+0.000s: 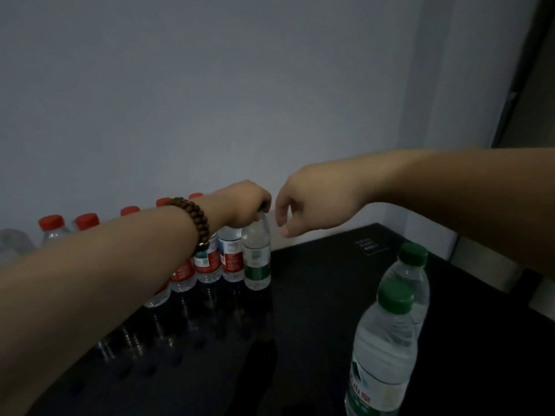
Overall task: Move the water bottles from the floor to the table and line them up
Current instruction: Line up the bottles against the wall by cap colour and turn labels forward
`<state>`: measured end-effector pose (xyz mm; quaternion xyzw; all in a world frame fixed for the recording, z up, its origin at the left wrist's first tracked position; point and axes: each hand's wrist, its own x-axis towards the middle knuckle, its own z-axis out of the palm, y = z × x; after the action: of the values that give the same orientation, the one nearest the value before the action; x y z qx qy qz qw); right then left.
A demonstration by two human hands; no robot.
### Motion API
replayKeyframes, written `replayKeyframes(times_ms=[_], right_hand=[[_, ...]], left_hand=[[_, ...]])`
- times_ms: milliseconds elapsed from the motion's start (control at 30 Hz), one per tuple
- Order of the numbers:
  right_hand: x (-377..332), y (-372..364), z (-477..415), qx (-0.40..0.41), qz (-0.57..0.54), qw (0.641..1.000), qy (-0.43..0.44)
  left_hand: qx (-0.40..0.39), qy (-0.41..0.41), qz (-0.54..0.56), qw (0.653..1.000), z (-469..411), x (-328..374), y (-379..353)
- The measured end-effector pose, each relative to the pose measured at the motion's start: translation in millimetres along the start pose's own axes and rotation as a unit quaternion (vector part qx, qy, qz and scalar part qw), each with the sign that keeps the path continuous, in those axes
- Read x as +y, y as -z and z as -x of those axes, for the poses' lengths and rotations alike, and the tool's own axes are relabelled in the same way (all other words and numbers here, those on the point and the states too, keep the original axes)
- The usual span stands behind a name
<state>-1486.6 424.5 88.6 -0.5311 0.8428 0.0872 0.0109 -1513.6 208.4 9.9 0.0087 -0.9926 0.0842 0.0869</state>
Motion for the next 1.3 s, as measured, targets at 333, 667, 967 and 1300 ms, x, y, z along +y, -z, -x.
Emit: replayKeyframes(times_ms=[333, 667, 967, 1300], right_hand=[[16.2, -18.8, -12.1, 0.001, -0.015, 1.000, -0.023], [20.5, -7.3, 11.5, -0.030, -0.036, 0.999, -0.011], [4.5, 14.4, 64.5, -0.014, -0.008, 1.000, -0.021], [-22.6, 12.8, 113.0, -0.043, -0.004, 0.997, -0.065]], left_hand=[[0.004, 0.037, -0.037, 0.999, -32.9, -5.8, -18.2], [-0.006, 0.041, -0.071, 0.997, -19.2, -8.2, -18.4], [-0.021, -0.010, -0.094, 0.995, 72.5, 17.8, 51.7], [-0.101, -0.016, 0.076, 0.992, 182.8, 102.3, 133.1]])
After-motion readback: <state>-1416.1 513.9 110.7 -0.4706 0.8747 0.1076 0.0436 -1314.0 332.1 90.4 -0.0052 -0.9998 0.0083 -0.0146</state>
